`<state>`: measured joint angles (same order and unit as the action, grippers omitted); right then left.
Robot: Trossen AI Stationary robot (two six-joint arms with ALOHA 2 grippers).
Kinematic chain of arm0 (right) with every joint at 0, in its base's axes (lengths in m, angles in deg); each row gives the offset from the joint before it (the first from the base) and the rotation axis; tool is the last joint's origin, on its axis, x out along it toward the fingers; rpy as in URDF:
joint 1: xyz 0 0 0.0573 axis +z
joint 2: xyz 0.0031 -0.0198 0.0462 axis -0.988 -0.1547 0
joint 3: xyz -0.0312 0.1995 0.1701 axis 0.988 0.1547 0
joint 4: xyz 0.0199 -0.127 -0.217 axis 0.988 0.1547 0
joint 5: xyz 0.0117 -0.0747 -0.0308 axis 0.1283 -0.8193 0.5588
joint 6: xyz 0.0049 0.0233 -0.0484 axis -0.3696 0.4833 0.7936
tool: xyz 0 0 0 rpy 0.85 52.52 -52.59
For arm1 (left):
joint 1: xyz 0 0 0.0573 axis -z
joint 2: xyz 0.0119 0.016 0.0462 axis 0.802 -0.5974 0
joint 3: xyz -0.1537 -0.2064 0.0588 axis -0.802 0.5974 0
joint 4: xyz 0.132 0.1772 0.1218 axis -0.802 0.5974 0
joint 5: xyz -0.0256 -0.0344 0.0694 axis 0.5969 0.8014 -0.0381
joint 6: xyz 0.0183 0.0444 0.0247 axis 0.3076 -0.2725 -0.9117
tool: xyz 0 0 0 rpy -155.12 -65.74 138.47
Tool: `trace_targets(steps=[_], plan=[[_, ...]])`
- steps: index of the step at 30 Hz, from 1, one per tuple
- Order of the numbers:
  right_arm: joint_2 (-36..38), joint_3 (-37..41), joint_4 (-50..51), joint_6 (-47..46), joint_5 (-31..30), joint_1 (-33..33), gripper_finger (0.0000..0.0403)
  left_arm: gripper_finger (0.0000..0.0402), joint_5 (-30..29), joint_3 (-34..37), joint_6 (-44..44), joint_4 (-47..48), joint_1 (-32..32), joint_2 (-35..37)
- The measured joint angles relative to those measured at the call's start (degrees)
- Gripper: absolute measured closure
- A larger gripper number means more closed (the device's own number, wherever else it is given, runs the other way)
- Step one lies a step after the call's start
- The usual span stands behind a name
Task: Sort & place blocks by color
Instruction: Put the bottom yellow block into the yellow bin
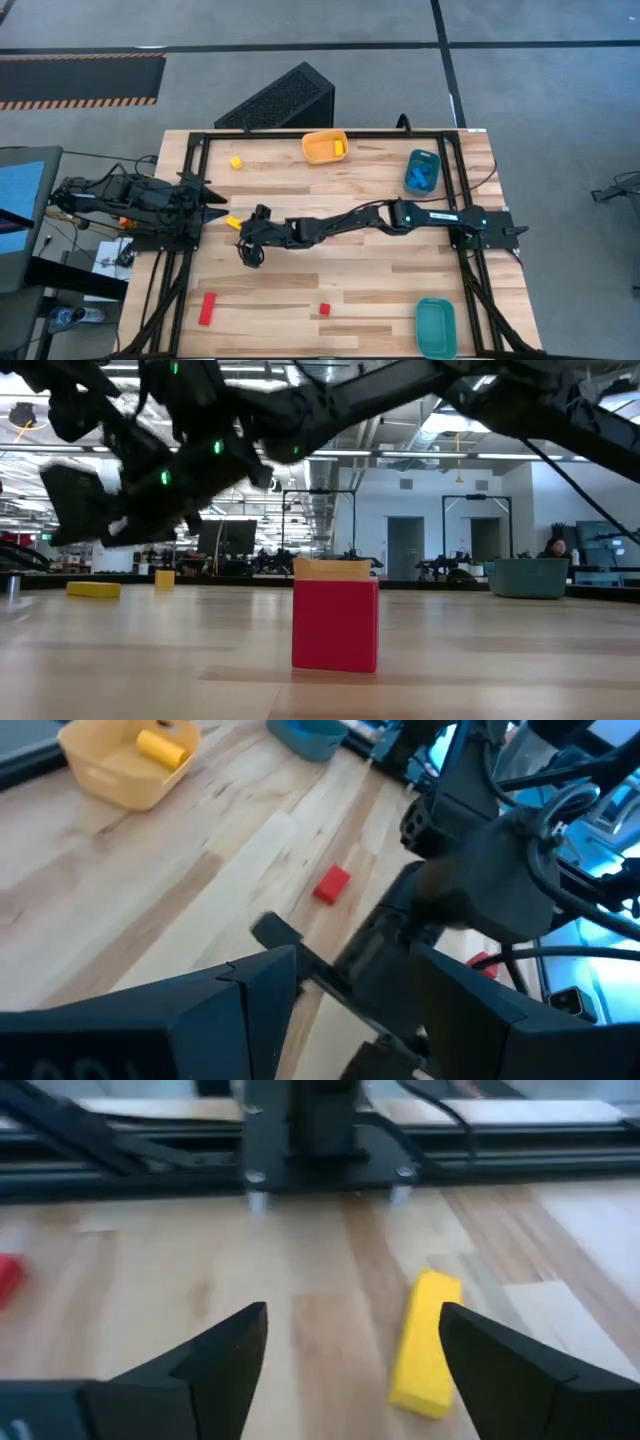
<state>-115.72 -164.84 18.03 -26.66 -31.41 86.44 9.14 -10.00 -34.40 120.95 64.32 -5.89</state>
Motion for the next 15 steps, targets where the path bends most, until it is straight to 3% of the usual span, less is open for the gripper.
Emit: trace_targets(steps=[7,15], plan=[[-1.87,0.23,0.97,-4.3,5.18,-3.31,0.0075,0.022,-0.01,0.0,1.28,2.44,0.0,0.0],[-2.97,0.23,1.1,-3.3,9.42,-5.64,0.0099,0.022,-4.23,0.0,1.3,2.53,0.0,0.0]])
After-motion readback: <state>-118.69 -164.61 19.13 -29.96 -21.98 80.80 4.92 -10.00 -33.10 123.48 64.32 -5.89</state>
